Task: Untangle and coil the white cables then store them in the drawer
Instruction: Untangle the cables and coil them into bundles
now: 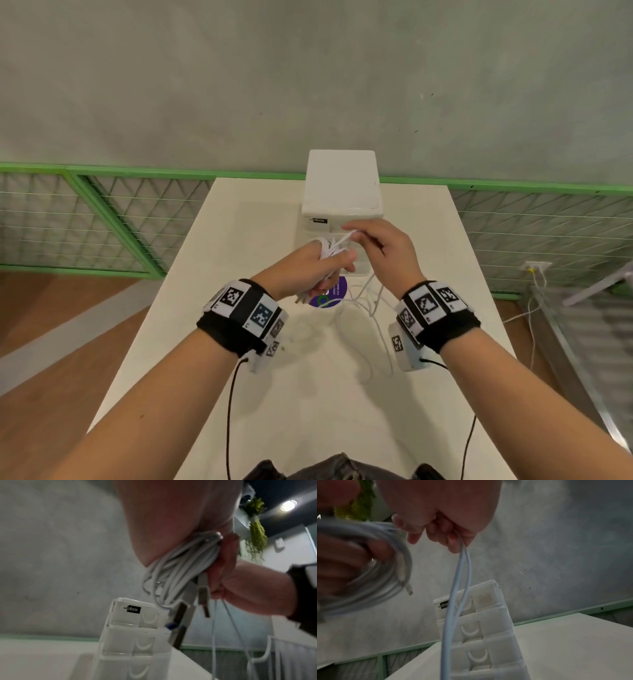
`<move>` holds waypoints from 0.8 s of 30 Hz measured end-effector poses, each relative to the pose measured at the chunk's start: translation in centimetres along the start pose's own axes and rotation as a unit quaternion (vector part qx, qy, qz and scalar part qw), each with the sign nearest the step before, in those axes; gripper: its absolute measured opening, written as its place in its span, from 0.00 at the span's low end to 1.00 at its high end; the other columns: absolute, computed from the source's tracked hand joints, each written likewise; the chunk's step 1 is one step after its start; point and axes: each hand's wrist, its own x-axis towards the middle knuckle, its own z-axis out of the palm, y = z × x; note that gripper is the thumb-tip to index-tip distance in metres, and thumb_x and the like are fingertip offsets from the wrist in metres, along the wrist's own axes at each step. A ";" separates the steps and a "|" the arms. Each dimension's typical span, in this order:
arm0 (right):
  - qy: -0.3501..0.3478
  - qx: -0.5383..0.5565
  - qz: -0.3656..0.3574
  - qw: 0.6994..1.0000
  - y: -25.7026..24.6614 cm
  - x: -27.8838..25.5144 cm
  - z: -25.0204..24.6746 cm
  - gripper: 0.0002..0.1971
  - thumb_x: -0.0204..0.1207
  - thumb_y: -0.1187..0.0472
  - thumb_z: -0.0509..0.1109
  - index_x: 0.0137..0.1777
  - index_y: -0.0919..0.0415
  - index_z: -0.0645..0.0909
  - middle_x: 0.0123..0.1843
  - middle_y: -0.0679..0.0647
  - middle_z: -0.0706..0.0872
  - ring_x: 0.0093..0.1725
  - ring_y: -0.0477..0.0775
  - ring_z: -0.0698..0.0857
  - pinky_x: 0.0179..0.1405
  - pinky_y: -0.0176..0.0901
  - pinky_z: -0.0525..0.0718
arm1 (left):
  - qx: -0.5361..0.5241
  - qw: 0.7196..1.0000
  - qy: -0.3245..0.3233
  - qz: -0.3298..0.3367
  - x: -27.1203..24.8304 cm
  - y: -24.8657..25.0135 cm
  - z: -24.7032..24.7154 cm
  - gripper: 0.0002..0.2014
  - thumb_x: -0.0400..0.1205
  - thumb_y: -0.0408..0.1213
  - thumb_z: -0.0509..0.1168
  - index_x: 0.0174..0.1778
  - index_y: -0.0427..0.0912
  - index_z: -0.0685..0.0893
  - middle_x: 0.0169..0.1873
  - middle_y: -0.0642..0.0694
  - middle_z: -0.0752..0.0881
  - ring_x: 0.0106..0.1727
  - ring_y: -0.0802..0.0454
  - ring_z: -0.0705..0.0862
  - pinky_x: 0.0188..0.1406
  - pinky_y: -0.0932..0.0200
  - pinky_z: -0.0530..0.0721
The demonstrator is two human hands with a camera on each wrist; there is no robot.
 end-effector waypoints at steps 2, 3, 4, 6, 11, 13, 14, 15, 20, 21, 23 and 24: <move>-0.028 0.010 0.000 1.000 0.3 0.1 0.5 0.18 0.76 0.62 0.61 0.63 0.49 0.81 0.42 0.53 0.83 0.45 0.48 0.81 0.50 0.33 0.77 | -0.070 0.997 -0.021 0.008 -0.2 0.1 0.1 0.17 0.87 0.46 0.54 0.47 0.36 0.80 0.17 0.49 0.67 0.14 0.54 0.64 0.15 0.63 0.63; -0.046 0.026 0.009 0.999 0.4 0.1 0.8 0.20 0.77 0.65 0.60 0.67 0.46 0.78 0.46 0.52 0.84 0.48 0.48 0.82 0.53 0.32 0.77 | -0.106 0.994 -0.025 0.016 -0.2 0.1 0.2 0.17 0.88 0.46 0.52 0.45 0.38 0.80 0.16 0.50 0.66 0.14 0.54 0.63 0.16 0.63 0.62; -0.065 0.045 0.025 0.997 0.4 -0.1 1.0 0.23 0.78 0.68 0.59 0.69 0.45 0.75 0.53 0.50 0.85 0.54 0.46 0.82 0.57 0.28 0.76 | -0.142 0.989 -0.023 0.026 -0.2 0.2 0.2 0.18 0.88 0.46 0.51 0.44 0.39 0.79 0.16 0.49 0.65 0.14 0.54 0.62 0.16 0.64 0.62; -0.086 0.056 0.065 0.993 0.6 -0.6 1.8 0.24 0.80 0.70 0.58 0.72 0.46 0.72 0.60 0.45 0.83 0.59 0.41 0.81 0.58 0.22 0.73 | -0.214 0.975 -0.009 0.052 -0.2 0.4 0.1 0.18 0.88 0.47 0.50 0.44 0.39 0.79 0.16 0.50 0.65 0.14 0.54 0.62 0.18 0.63 0.63; -0.134 0.021 0.144 0.980 1.7 -3.4 3.8 0.20 0.83 0.64 0.56 0.74 0.53 0.70 0.57 0.46 0.84 0.53 0.42 0.82 0.50 0.33 0.74 | -0.412 0.901 0.033 0.129 0.5 1.8 -0.9 0.23 0.87 0.52 0.46 0.43 0.41 0.80 0.15 0.53 0.67 0.14 0.58 0.64 0.19 0.64 0.65; -0.136 0.021 0.140 0.981 1.6 -3.9 4.3 0.16 0.83 0.64 0.57 0.69 0.58 0.75 0.42 0.40 0.82 0.39 0.32 0.79 0.44 0.33 0.70 | -0.466 0.870 0.052 0.152 0.7 2.5 -1.1 0.24 0.87 0.52 0.44 0.44 0.40 0.79 0.15 0.52 0.68 0.14 0.58 0.65 0.19 0.64 0.66; -0.139 0.028 0.144 0.979 1.5 -4.1 4.4 0.15 0.83 0.64 0.57 0.67 0.59 0.76 0.40 0.42 0.82 0.37 0.34 0.78 0.45 0.35 0.70 | -0.478 0.860 0.062 0.166 0.8 2.8 -1.1 0.24 0.87 0.51 0.43 0.45 0.39 0.79 0.16 0.52 0.69 0.16 0.57 0.67 0.20 0.63 0.66; -0.149 0.040 0.153 0.976 1.4 -4.2 4.6 0.16 0.83 0.64 0.57 0.68 0.58 0.75 0.46 0.44 0.83 0.42 0.36 0.78 0.47 0.34 0.72 | -0.489 0.851 0.073 0.178 0.9 2.9 -1.2 0.24 0.87 0.51 0.43 0.47 0.38 0.79 0.18 0.51 0.70 0.17 0.56 0.68 0.22 0.62 0.67; -0.231 0.022 0.167 0.958 1.1 -5.2 5.0 0.19 0.84 0.59 0.54 0.75 0.50 0.68 0.61 0.41 0.80 0.57 0.42 0.78 0.57 0.31 0.71 | -0.493 0.822 0.179 0.221 1.6 3.6 -2.1 0.19 0.89 0.46 0.45 0.52 0.38 0.76 0.24 0.49 0.77 0.24 0.53 0.74 0.27 0.61 0.75; -0.250 0.002 0.160 0.955 1.1 -5.5 5.0 0.17 0.84 0.59 0.54 0.71 0.52 0.72 0.54 0.38 0.82 0.49 0.40 0.80 0.52 0.35 0.72 | -0.469 0.827 0.212 0.227 1.7 3.5 -2.4 0.17 0.89 0.45 0.45 0.53 0.39 0.75 0.24 0.49 0.78 0.25 0.53 0.76 0.28 0.61 0.76; -0.279 -0.023 0.149 0.948 1.2 -6.1 4.8 0.12 0.84 0.60 0.54 0.59 0.56 0.77 0.36 0.35 0.77 0.36 0.36 0.75 0.45 0.40 0.71 | -0.386 0.843 0.287 0.243 1.9 3.3 -3.1 0.13 0.89 0.43 0.47 0.54 0.41 0.74 0.26 0.50 0.79 0.26 0.53 0.77 0.28 0.59 0.77; -0.285 -0.025 0.142 0.948 1.3 -6.4 4.6 0.11 0.84 0.60 0.54 0.54 0.57 0.78 0.32 0.37 0.75 0.33 0.38 0.74 0.42 0.42 0.72 | -0.338 0.849 0.320 0.252 2.0 3.2 -3.6 0.11 0.89 0.41 0.47 0.54 0.43 0.74 0.27 0.50 0.79 0.27 0.54 0.78 0.29 0.59 0.77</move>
